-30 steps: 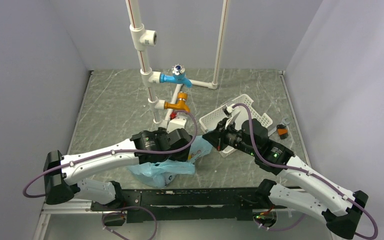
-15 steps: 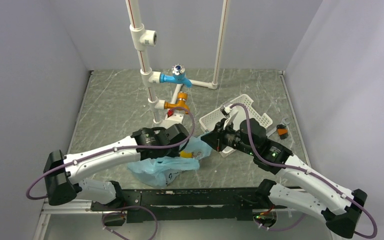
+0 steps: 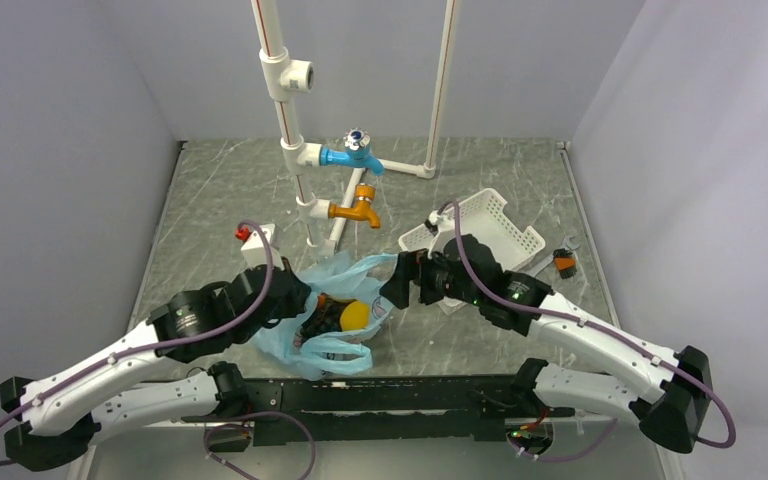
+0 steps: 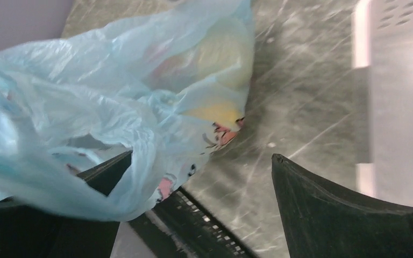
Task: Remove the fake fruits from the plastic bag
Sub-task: Adjust the plastic bag at the center of the board.
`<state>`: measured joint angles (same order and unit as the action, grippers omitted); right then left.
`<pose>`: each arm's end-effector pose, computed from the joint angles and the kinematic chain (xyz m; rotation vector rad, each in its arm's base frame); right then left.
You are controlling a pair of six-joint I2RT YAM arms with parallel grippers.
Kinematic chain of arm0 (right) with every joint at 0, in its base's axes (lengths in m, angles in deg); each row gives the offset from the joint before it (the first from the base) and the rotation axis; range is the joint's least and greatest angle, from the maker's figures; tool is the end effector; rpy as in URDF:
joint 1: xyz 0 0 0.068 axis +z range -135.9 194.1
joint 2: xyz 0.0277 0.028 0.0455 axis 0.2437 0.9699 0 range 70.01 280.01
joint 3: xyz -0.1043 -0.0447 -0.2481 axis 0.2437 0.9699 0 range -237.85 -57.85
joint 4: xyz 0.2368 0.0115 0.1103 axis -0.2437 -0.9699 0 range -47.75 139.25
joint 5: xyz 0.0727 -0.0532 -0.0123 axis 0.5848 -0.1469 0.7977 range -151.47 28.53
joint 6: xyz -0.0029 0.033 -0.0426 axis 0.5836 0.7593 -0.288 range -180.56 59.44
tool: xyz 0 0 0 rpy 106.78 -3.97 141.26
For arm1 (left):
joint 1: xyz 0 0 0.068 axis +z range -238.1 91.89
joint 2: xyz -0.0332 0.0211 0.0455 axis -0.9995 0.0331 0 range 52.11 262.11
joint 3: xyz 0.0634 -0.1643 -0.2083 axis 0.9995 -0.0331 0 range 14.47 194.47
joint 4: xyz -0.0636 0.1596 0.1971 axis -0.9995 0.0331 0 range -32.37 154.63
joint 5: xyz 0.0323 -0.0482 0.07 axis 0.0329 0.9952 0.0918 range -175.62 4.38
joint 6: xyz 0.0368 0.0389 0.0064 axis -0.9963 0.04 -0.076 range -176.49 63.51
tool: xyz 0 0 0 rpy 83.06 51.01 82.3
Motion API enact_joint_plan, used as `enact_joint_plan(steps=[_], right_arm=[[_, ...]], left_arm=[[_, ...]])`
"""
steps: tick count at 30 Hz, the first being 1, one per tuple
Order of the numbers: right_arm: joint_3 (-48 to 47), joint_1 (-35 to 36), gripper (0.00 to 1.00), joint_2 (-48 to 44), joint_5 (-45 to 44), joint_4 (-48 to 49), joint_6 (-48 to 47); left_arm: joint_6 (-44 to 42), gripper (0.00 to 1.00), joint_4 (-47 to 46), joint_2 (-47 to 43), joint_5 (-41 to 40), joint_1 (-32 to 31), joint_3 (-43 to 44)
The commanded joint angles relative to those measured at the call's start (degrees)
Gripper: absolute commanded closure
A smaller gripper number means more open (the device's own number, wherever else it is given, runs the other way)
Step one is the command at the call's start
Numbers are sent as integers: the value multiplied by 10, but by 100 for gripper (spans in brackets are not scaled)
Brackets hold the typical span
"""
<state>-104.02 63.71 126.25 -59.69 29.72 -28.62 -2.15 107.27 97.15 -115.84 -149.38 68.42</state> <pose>0.1419 0.1686 0.2951 -0.3600 2.1855 0.8680 0.0857 -0.1191 0.3290 -0.1392 2.2173 -0.5385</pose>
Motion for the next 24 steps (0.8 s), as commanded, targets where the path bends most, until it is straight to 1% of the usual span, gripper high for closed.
enact_joint_plan(steps=[1,4,6,9,12,14,16,18,19,20,23,24], right_arm=[[15,62,0,-3,-8,51,104],[11,125,0,17,-70,65,132],[7,149,0,39,-94,72,155],[16,162,0,69,-114,91,193],[24,165,6,98,-123,110,196],[31,164,18,103,-129,120,175],[44,162,36,94,-145,133,143],[50,142,67,83,-157,124,117],[52,126,76,78,-152,123,100],[55,103,82,76,-130,128,65],[56,25,89,83,-10,168,-17],[46,10,90,91,18,170,-37]], left_arm=[[35,100,-34,-23,-21,3,-9],[34,100,-41,-22,-13,5,5],[25,100,-47,-14,-10,5,20],[11,100,-47,3,-17,5,47],[9,100,-11,23,-53,5,83],[25,100,46,33,-90,5,111],[59,100,122,32,-128,5,136],[80,100,178,19,-159,5,149],[81,100,196,9,-172,5,151],[87,100,217,0,-183,6,154],[112,100,287,-22,-202,7,170],[117,100,301,-29,-204,7,174]])
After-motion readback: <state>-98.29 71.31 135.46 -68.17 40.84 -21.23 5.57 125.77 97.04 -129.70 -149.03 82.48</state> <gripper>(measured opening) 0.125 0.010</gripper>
